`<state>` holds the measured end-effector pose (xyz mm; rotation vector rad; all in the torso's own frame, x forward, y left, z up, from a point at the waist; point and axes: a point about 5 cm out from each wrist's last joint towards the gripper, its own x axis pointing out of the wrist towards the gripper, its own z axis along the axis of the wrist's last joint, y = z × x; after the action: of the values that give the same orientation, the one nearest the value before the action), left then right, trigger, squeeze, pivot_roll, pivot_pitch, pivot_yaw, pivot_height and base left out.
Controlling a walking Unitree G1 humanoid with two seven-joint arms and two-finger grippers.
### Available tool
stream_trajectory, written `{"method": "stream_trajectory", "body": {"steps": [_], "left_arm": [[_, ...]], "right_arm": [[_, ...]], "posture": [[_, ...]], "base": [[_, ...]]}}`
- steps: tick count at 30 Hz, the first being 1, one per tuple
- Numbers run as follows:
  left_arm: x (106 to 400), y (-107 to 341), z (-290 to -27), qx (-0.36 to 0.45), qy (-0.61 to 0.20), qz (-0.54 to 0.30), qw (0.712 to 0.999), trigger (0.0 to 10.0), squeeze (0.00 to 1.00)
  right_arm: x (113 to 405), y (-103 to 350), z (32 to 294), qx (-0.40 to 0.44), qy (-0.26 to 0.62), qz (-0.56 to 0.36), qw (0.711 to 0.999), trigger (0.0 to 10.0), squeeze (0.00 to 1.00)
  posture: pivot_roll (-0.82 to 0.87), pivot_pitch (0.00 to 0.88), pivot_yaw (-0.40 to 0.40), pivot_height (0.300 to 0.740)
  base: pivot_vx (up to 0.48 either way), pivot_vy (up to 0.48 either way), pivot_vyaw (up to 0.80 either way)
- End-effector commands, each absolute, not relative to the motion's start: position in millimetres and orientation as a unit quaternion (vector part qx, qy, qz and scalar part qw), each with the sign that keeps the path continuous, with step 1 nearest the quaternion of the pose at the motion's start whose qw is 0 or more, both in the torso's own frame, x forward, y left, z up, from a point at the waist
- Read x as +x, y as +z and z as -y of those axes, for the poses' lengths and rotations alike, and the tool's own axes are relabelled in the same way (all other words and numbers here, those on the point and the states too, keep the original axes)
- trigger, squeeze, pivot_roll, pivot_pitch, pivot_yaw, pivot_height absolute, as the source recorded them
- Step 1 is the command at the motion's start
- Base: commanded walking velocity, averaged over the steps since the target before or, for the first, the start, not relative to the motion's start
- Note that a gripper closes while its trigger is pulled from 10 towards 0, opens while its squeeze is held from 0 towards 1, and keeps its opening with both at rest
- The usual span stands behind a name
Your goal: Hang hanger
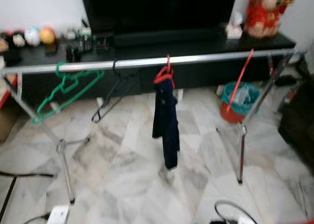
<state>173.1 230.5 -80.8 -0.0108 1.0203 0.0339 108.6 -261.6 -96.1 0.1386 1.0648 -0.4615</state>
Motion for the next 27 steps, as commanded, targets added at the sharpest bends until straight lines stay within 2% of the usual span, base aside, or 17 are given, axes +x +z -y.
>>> {"method": "stream_trajectory", "body": {"steps": [1, 6, 8, 9, 10, 14, 17, 19, 20, 21, 22, 27], "left_arm": [[158.1, -85.6, -238.1, 0.005, 0.027, -0.506, 0.862, 10.0, 0.00], [157.0, -85.5, -238.7, -0.002, 0.029, -0.498, 0.867, 10.0, 0.00], [165.5, -82.7, -234.7, -0.007, 0.025, -0.484, 0.874, 10.0, 0.00], [189.4, -73.7, -222.9, -0.016, 0.012, -0.447, 0.894, 10.0, 0.00], [197.2, -70.0, -219.3, -0.013, 0.011, -0.430, 0.903, 10.0, 0.00], [191.0, -71.3, -225.3, -0.007, 0.027, -0.422, 0.906, 10.0, 0.00], [196.0, -66.2, -229.4, -0.007, 0.039, -0.390, 0.920, 10.0, 0.00], [209.7, -55.9, -230.0, -0.004, 0.029, -0.347, 0.937, 10.0, 0.00], [228.4, -41.7, -225.1, 0.002, 0.009, -0.293, 0.956, 10.0, 0.00], [228.4, -41.7, -225.1, 0.002, 0.009, -0.293, 0.956, 10.0, 0.00], [247.4, -22.6, -216.3, 0.025, -0.022, -0.223, 0.974, 10.0, 0.00], [260.0, 0.7, -207.5, 0.035, -0.040, -0.140, 0.989, 10.0, 0.00]], "right_arm": [[113.1, -95.5, 259.1, 0.066, -0.212, -0.497, 0.839, 10.0, 0.00], [110.9, -96.4, 257.9, 0.073, -0.214, -0.496, 0.838, 10.0, 0.00], [110.7, -96.4, 257.8, 0.074, -0.214, -0.495, 0.838, 10.0, 0.00], [110.4, -96.5, 257.5, 0.077, -0.215, -0.494, 0.839, 10.0, 0.00], [110.3, -96.6, 257.2, 0.079, -0.215, -0.493, 0.839, 10.0, 0.00], [109.9, -96.8, 256.9, 0.079, -0.214, -0.494, 0.839, 10.0, 0.00], [108.9, -97.0, 257.4, 0.077, -0.214, -0.495, 0.838, 10.0, 0.00], [108.0, -96.9, 258.2, 0.076, -0.216, -0.495, 0.838, 10.0, 0.00], [107.6, -96.9, 258.6, 0.075, -0.216, -0.495, 0.838, 10.0, 0.00], [107.6, -96.9, 258.6, 0.075, -0.216, -0.495, 0.838, 10.0, 0.00], [107.1, -96.9, 258.9, 0.075, -0.217, -0.495, 0.838, 10.0, 0.00], [106.4, -96.9, 259.6, 0.074, -0.217, -0.495, 0.838, 10.0, 0.00]], "posture": [[-0.05, 0.000, 0.039, 0.740], [-0.05, 0.000, 0.041, 0.740], [-0.05, 0.000, 0.042, 0.740], [-0.05, 0.000, 0.041, 0.740], [-0.04, 0.000, 0.040, 0.740], [-0.05, 0.000, 0.041, 0.740], [-0.05, 0.000, 0.040, 0.740], [-0.04, 0.000, 0.034, 0.740], [-0.04, 0.000, 0.032, 0.740], [-0.04, 0.000, 0.032, 0.740], [-0.05, 0.000, 0.031, 0.740], [-0.04, 0.000, 0.029, 0.740]], "base": [[0.000, 0.000, 0.00], [0.000, 0.000, 0.00], [0.000, 0.000, 0.00], [0.000, 0.000, 0.00], [0.000, 0.000, 0.00], [0.000, 0.000, 0.00], [0.000, 0.000, 0.00], [0.000, 0.000, 0.00], [0.000, 0.000, 0.00], [0.000, 0.000, 0.00], [0.000, 0.000, 0.00], [0.000, 0.000, 0.00]]}}
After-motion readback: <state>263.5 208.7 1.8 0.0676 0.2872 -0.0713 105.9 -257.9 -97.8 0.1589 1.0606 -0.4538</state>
